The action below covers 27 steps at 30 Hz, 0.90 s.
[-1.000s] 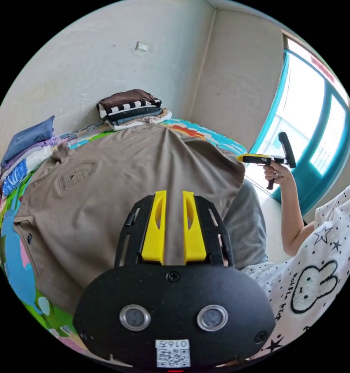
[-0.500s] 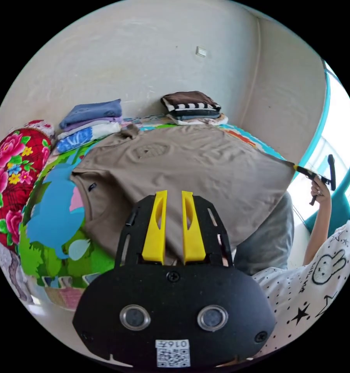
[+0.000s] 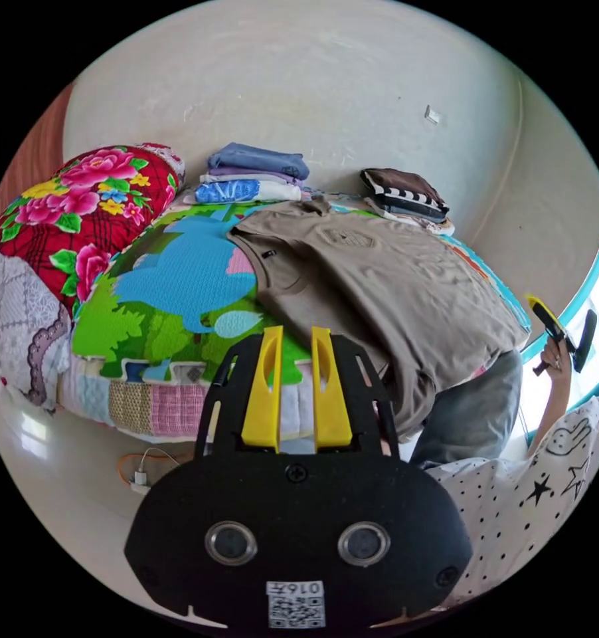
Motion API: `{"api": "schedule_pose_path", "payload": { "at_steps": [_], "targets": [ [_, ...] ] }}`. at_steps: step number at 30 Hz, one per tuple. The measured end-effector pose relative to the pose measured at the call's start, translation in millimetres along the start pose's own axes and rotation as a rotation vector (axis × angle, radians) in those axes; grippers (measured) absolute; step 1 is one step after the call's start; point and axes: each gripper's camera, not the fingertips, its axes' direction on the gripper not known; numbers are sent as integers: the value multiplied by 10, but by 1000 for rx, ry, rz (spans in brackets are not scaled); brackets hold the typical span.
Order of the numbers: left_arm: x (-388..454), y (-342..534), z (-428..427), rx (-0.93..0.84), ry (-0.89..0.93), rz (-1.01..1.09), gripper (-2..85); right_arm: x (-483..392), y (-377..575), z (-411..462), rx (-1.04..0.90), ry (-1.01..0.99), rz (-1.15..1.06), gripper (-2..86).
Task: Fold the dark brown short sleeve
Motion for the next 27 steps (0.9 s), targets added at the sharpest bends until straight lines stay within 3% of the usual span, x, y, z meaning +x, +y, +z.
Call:
{"api": "schedule_pose_path", "payload": {
  "at_steps": [2,7,17,27],
  "targets": [
    [-28,-42,33,26,10,-12,66,-380,-129,238,-20,-196,-122,85],
    [71,-346,170,78,-51,63,69,-1003,-320,674,-130,-403,-247,89],
    [-98,-880,961,-188,-24,175,79,-1444,-488,925,-269,-310,-347,92],
    [-93,-881,1076,-187,-5,304,-7,-1552,-766,1233,-354,-210,-310,89]
  ]
}}
